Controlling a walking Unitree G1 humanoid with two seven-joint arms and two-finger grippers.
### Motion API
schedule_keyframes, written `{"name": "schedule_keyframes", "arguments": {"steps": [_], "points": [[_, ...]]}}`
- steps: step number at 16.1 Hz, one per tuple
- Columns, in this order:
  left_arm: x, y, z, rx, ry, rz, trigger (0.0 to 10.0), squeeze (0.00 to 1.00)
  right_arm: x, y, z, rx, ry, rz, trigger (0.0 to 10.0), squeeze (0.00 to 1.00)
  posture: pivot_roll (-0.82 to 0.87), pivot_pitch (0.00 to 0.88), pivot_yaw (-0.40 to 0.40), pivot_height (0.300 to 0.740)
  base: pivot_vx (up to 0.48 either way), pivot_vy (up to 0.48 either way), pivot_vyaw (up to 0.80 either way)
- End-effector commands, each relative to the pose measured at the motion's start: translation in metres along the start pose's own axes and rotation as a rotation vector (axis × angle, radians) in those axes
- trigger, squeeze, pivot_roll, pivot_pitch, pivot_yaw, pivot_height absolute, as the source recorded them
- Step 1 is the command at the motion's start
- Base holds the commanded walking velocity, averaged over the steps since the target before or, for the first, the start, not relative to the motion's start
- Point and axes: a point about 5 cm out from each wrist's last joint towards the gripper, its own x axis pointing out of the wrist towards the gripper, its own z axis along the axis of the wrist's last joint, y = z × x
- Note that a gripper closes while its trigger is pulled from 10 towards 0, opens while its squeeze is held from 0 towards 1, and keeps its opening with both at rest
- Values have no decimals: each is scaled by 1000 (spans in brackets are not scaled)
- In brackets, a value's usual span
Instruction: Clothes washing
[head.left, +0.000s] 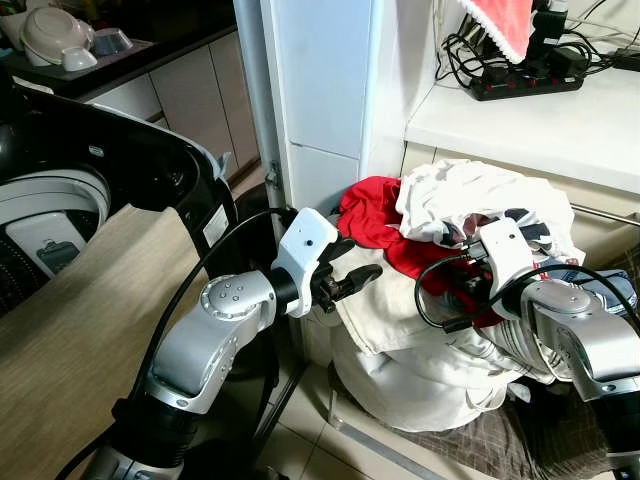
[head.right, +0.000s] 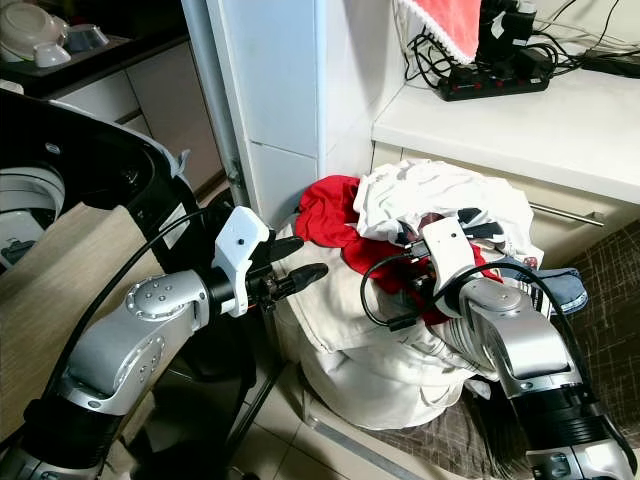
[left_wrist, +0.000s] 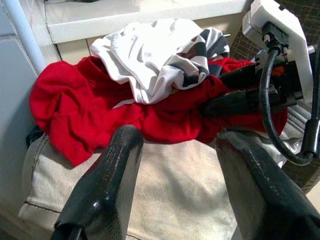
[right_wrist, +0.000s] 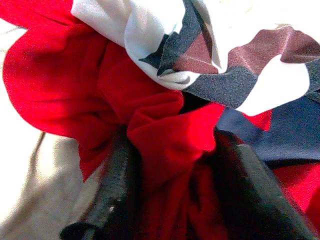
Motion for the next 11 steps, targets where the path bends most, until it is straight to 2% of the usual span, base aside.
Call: {"name": "schedule_keyframes", "arguments": {"steps": [1, 5, 8, 10, 11], "points": [[-1, 3, -1, 6, 14, 10, 10000, 0, 0, -2, 4, -1, -20, -4, 0, 0, -127, 0, 80, 740, 0, 0, 0], [-2, 3, -2, 16, 21, 11, 10000, 0, -1, -2, 7, 22, -42, 8, 0, 0, -129, 0, 82, 740, 0, 0, 0], [-3, 4, -2, 29, 15, 21, 10000, 0, -9, 1, 22, 92, -129, 71, 0, 0, -130, 0, 81, 740, 0, 0, 0], [-3, 9, 9, 30, -55, 69, 10000, 0, -26, 9, 50, 155, -285, 208, 0, 0, -132, 0, 81, 740, 0, 0, 0], [-2, 10, 13, 37, -80, 83, 10000, 0, -32, 11, 58, 156, -322, 246, 0, 0, -132, 0, 81, 740, 0, 0, 0]]}}
